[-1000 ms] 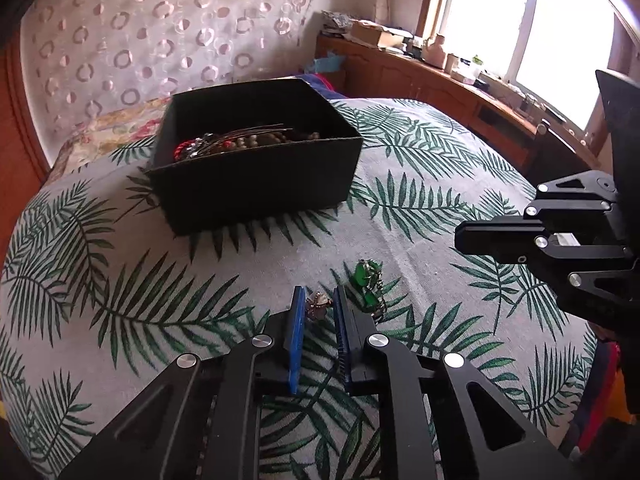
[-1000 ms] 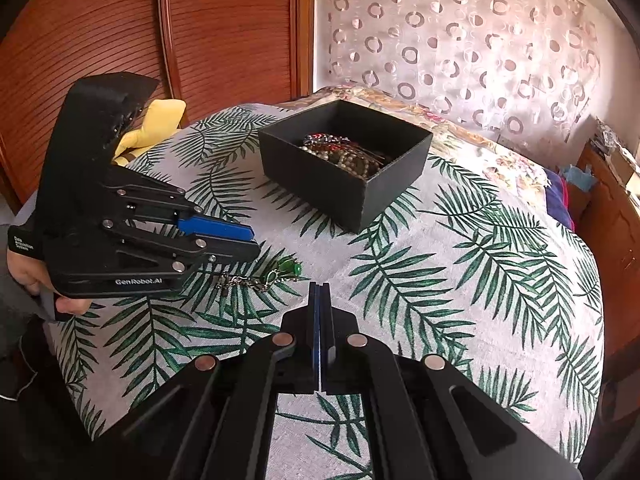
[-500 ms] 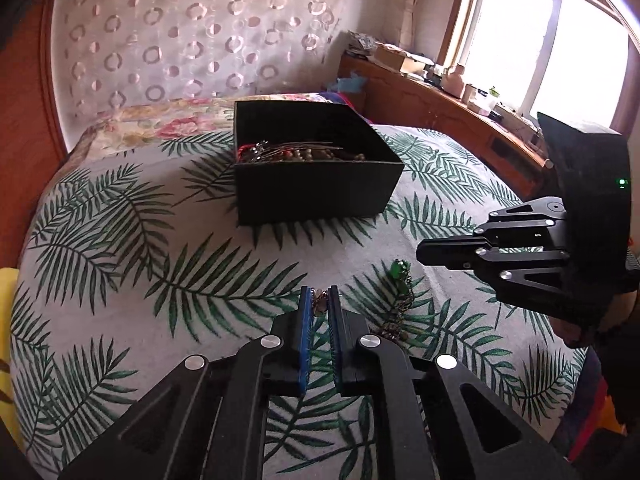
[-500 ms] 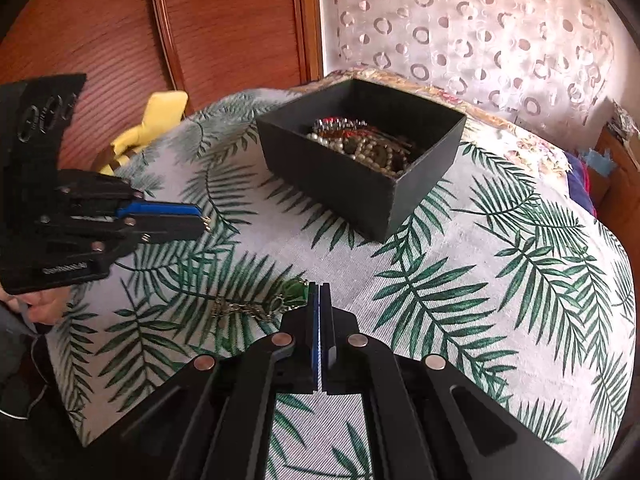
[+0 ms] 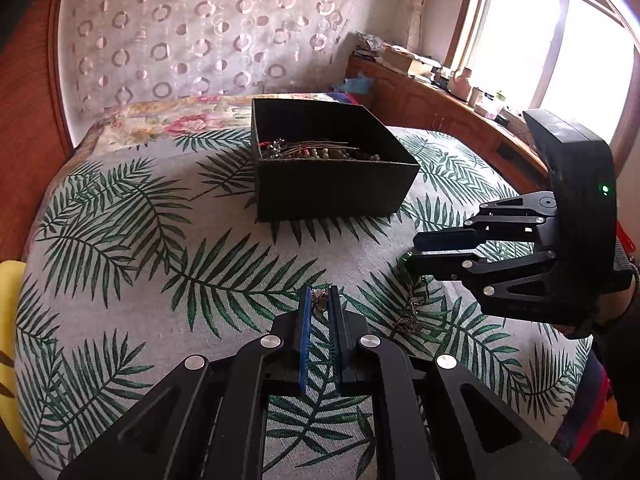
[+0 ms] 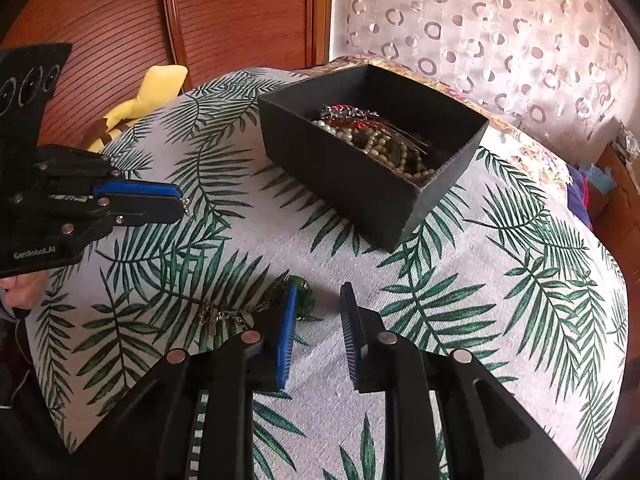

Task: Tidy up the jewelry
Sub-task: 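Lower both held pieces into the black box and open both grippers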

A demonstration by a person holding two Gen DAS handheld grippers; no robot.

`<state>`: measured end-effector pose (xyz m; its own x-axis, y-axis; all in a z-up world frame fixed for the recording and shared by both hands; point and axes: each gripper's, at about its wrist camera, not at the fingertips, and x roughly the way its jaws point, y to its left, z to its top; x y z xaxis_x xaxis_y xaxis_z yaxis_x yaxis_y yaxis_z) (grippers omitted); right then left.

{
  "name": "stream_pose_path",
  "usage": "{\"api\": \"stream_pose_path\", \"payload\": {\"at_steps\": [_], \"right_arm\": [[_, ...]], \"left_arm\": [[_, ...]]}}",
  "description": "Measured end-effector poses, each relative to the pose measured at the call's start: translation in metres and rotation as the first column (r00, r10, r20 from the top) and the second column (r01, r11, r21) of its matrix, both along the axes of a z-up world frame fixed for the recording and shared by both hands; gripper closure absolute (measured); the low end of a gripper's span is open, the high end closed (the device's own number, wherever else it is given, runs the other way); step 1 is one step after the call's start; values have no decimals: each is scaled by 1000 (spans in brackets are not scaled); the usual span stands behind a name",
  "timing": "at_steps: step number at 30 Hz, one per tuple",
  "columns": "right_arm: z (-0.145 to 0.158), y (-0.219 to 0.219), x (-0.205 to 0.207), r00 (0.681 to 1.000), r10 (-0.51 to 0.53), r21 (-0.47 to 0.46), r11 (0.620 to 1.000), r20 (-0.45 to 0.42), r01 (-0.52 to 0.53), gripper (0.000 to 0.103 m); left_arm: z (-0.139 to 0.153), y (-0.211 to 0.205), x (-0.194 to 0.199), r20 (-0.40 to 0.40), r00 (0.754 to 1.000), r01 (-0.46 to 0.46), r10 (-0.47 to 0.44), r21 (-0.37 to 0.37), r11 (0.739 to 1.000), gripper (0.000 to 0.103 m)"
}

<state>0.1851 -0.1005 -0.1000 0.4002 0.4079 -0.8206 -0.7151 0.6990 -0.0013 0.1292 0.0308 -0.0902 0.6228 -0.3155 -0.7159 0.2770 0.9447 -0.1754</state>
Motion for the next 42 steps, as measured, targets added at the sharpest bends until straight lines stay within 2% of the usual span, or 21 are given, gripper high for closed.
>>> {"api": "stream_pose_path", "payload": {"at_steps": [4, 5, 6, 7, 11, 14, 21, 28, 34, 36, 42], "right_arm": [[-1, 9, 2, 1000, 22, -21, 1000, 10, -22, 79], [0, 11, 2, 1000, 28, -26, 999, 12, -28, 81], [0, 13, 2, 999, 39, -25, 999, 5, -39, 93], [0, 14, 0, 999, 53, -27, 998, 3, -53, 97], [2, 12, -8, 998, 59, -25, 998, 29, -58, 97], [15, 7, -12, 997, 48, 8, 999, 62, -49, 97], [71, -7, -16, 985, 31, 93, 994, 171, -48, 97], [107, -11, 8, 973, 13, 133, 990, 232, -45, 97], [107, -4, 46, 972, -13, 137, 990, 233, -20, 97], [102, -2, 61, 976, -20, 140, 990, 215, -11, 97], [83, -1, 94, 986, -52, 152, 988, 159, 28, 95]], "left_arm": [[-1, 4, -1, -2, 1000, -8, 8, -2, 1000, 96], [-1, 5, -1, -3, 1000, -11, 11, -4, 1000, 96], [-1, 5, -1, -3, 1000, -13, 13, -6, 1000, 96], [-1, 7, -1, -3, 1000, -16, 16, -8, 1000, 96], [5, 10, -2, 13, 1000, -22, 22, -12, 1000, 96], [15, 11, -3, 33, 999, -26, 26, -21, 999, 96], [39, 10, 3, 82, 996, -27, 30, -32, 999, 96], [61, -2, 27, 125, 992, -16, 19, -26, 1000, 96], [68, -11, 55, 138, 990, -16, 16, -1, 1000, 96], [67, -15, 66, 140, 990, -22, 19, 21, 1000, 96], [60, -17, 93, 116, 993, -33, 30, 25, 999, 96]]}}
